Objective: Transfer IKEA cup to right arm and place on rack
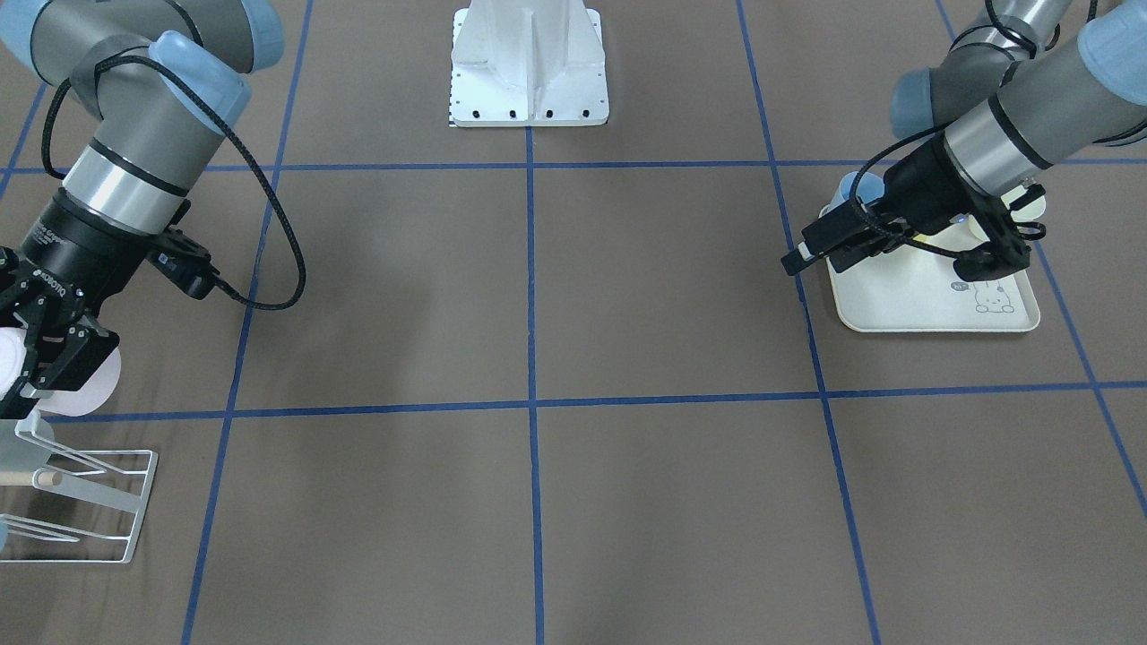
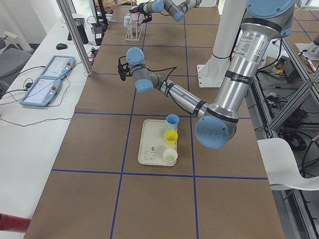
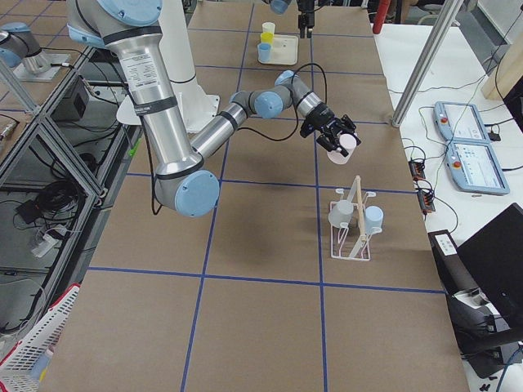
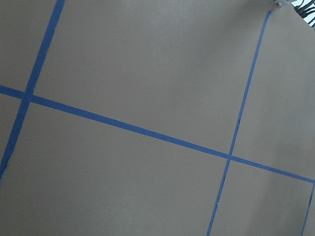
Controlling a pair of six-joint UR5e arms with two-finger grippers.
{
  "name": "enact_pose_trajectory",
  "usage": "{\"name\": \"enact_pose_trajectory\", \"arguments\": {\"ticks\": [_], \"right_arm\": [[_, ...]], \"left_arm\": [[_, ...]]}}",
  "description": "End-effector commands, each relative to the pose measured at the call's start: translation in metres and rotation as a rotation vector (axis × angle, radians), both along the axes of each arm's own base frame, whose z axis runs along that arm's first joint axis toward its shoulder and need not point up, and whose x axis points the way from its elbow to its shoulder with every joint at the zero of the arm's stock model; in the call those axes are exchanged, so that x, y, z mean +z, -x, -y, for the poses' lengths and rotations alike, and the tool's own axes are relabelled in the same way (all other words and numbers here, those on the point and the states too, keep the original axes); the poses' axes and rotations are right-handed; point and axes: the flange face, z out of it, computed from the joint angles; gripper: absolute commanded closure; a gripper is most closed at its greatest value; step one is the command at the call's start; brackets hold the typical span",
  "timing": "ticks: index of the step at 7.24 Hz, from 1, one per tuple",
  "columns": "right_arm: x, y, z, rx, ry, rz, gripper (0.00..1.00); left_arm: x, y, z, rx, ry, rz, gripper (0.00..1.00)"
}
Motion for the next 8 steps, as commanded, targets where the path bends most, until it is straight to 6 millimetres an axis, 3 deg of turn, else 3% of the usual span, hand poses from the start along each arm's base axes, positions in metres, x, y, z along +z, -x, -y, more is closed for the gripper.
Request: {"name": "enact_pose_trajectory", "arguments": {"ticks": [1,4,8], "right_arm": [[0.038,-0.005,-0.002,0.015,0.027,-0.074,0.63],[0.07,0.007,0.011,0.033,0.016,-0.065,0.63],[0.089,0.013,0.021,0.049,-0.013,-0.074,0.63]], "left_arm": [[0.0,-0.001,0.0,0.001,0.001,0.0,0.0],[-0.002,-0.002,-0.001,0.004,-0.002,-0.003,0.0],[-0.003,-0.003,-0.001,0.006,-0.006,-0.004,0.0]]}}
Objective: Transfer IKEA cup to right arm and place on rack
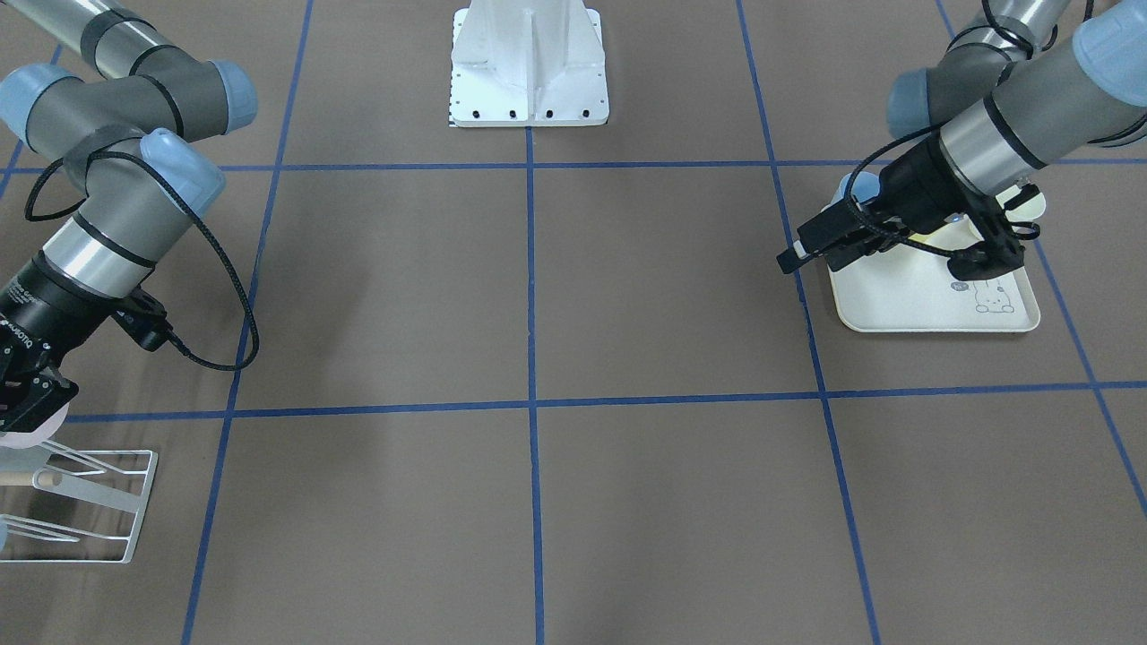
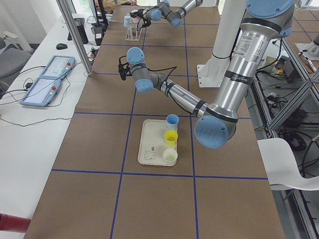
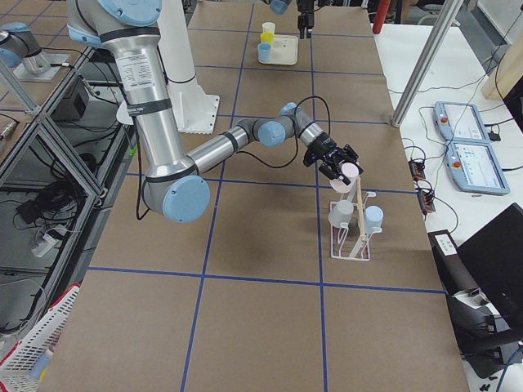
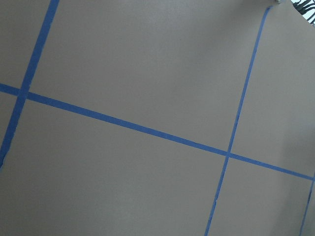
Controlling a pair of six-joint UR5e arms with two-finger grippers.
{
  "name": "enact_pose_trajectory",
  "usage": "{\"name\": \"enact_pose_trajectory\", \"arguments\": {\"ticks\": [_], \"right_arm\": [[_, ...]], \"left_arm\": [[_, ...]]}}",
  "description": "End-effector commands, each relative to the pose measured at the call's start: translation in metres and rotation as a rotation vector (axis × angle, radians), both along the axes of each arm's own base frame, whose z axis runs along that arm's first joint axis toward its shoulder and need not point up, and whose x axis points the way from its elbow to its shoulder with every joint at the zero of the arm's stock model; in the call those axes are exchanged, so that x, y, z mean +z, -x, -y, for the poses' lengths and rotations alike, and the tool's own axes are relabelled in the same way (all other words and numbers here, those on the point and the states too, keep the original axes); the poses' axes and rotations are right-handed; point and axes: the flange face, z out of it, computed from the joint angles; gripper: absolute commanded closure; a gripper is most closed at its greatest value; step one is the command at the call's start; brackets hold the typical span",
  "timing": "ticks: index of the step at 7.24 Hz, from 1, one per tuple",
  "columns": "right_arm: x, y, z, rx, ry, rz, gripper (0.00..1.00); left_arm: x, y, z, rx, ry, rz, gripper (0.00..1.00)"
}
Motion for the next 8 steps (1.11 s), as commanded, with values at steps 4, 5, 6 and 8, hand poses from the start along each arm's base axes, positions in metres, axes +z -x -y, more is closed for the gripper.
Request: {"name": "enact_pose_trajectory", "arguments": {"ticks": [4,5,6,8], "right_arm": [[0.02,0.007,0.007,0.007,-0.01,0.007,0.61],[0.023,0.01,0.009,0.016,-0.009,0.011,0.61],[0.029,0.013,0.009,0.022,-0.007,0.014,0.6],[0.034,0.018,0.005,0.028,-0.009,0.026,0.6]], "left_arm": [[-0.002,-0.001,0.001,0.0,-0.002,-0.001,0.0],[-0.002,-0.001,0.001,0.0,-0.001,-0.001,0.0],[-0.002,-0.002,0.0,0.003,-0.001,-0.001,0.0],[-0.001,-0.002,0.0,0.003,-0.001,-0.001,0.0]]}}
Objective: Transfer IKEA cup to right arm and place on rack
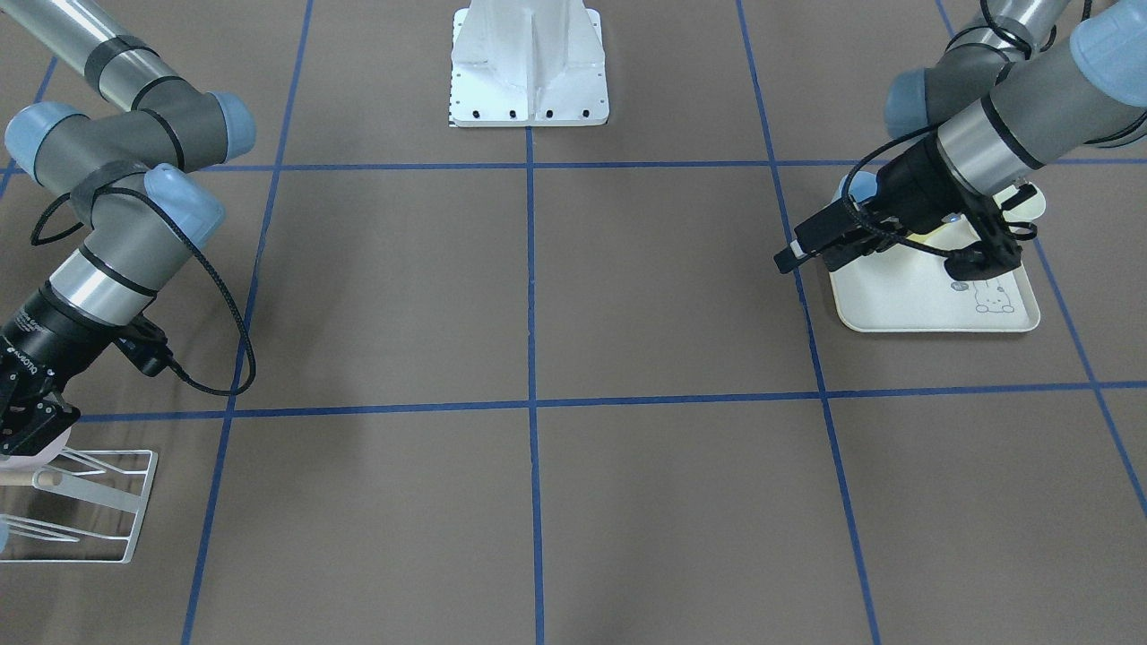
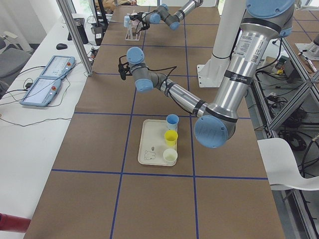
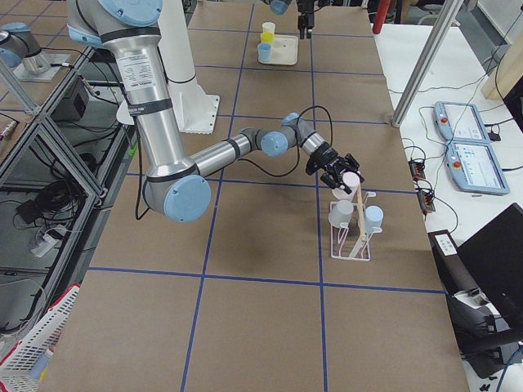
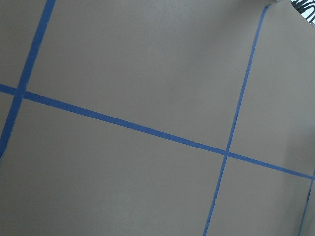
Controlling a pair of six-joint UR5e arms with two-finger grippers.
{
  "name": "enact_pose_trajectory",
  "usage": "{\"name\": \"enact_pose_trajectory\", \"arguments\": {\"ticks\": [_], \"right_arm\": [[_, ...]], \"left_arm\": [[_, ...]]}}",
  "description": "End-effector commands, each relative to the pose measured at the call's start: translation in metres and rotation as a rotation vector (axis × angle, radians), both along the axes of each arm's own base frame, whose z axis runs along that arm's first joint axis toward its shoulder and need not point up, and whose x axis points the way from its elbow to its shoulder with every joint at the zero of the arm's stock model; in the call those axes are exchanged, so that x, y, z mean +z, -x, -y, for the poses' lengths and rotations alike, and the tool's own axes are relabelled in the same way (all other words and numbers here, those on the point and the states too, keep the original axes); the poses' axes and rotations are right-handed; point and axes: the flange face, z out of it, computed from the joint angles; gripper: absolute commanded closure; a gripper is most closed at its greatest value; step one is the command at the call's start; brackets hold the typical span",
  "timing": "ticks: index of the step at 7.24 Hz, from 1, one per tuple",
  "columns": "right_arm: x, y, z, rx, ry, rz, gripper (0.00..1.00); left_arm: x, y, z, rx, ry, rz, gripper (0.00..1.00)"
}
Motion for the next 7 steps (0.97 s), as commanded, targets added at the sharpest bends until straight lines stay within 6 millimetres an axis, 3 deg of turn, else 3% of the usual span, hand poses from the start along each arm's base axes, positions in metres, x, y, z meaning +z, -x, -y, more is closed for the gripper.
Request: {"name": "enact_pose_trajectory", "arguments": {"ticks": [1,4,5,6,7], "right_arm": [[0.007,0.009,-0.005,0.008,-0.003,0.013,0.6],[0.018,0.02,-0.007,0.013,0.003,0.019,0.57],[0.022,0.027,-0.006,0.009,0.009,0.013,0.48],[0.024,0.03,-0.006,0.018,0.007,0.023,0.14],[0.027,0.033,-0.008,0.034,-0.003,0.046,0.02]], "left_arm": [[0.0,0.0,0.0,0.001,0.001,0.001,0.0],[0.0,0.0,0.0,0.001,0.001,0.001,0.0],[0.0,0.0,0.0,0.001,0.001,0.001,0.0],[0.0,0.0,0.0,0.001,0.001,0.001,0.0],[0.0,-0.001,0.0,0.002,0.0,0.0,0.0]]}}
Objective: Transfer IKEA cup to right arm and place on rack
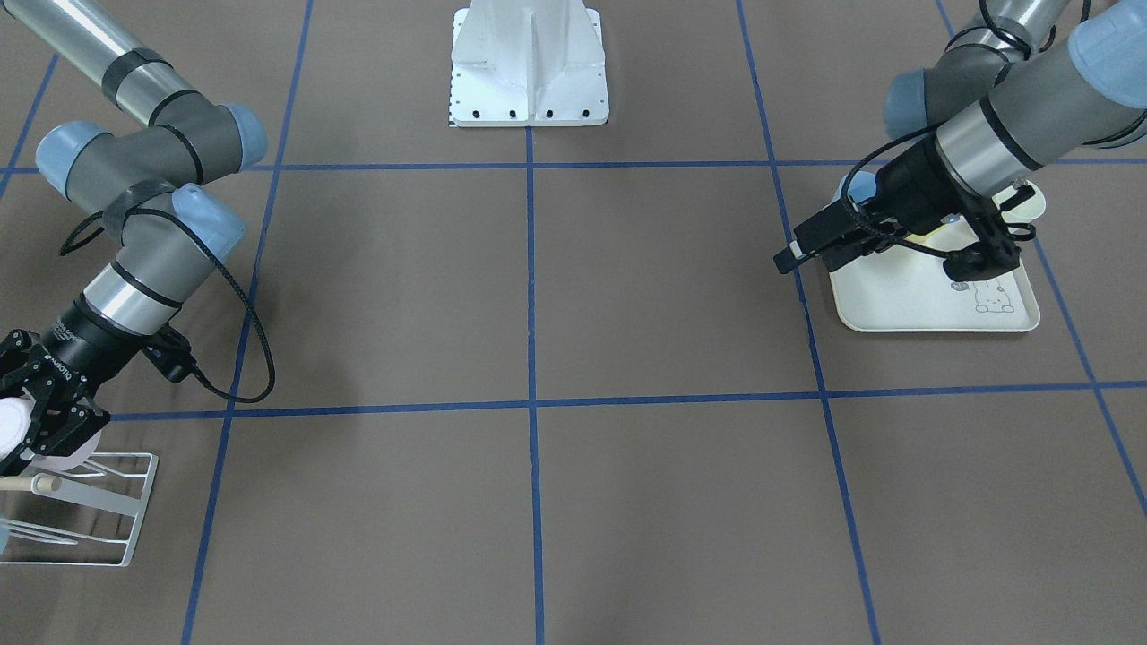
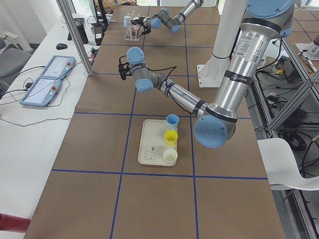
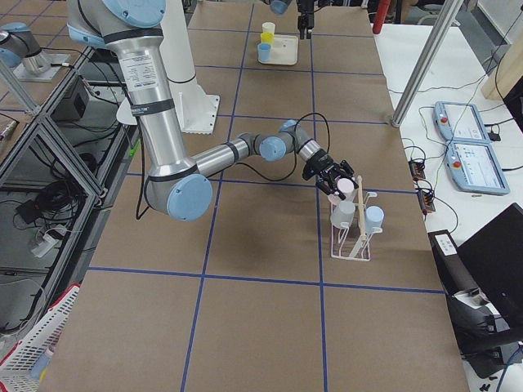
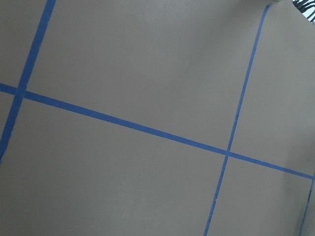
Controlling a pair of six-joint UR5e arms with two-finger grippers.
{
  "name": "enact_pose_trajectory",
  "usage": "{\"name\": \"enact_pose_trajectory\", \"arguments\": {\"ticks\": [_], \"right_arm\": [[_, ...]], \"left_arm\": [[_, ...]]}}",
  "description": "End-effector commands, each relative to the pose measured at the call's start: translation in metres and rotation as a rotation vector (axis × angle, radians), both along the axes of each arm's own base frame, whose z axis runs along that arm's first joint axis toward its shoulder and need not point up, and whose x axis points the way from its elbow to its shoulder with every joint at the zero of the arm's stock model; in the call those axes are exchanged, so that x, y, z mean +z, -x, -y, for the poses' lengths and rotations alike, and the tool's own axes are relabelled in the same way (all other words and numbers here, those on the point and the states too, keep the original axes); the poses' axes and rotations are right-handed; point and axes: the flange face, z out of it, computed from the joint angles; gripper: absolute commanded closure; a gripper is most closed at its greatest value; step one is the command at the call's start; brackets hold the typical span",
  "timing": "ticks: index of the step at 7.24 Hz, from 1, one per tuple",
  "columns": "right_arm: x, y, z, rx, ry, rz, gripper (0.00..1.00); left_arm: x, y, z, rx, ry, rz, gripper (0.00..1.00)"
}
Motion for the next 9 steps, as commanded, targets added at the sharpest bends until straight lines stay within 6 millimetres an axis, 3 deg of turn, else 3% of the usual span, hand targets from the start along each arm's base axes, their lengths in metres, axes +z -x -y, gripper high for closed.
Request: {"name": "enact_pose_trajectory", "arguments": {"ticks": [1,3,7,9], "right_arm": [[0.003,0.006,-0.001,0.013,-0.007,0.02,0.02],[-0.007,0.004,-0.002,0.014,-0.021,0.035,0.02],[-0.107,-0.024,-0.021,0.007,-0.116,0.239,0.01],[-0.132,-0.033,-0.03,0.098,-0.104,0.52,0.01]], "left_arm": [[0.0,0.0,0.0,-0.001,-0.001,-0.001,0.0],[-0.001,-0.001,0.0,0.001,-0.001,-0.002,0.0],[-0.004,0.005,-0.001,-0.009,-0.009,-0.004,0.0],[-0.001,0.021,0.004,-0.057,-0.046,0.012,0.0]]}}
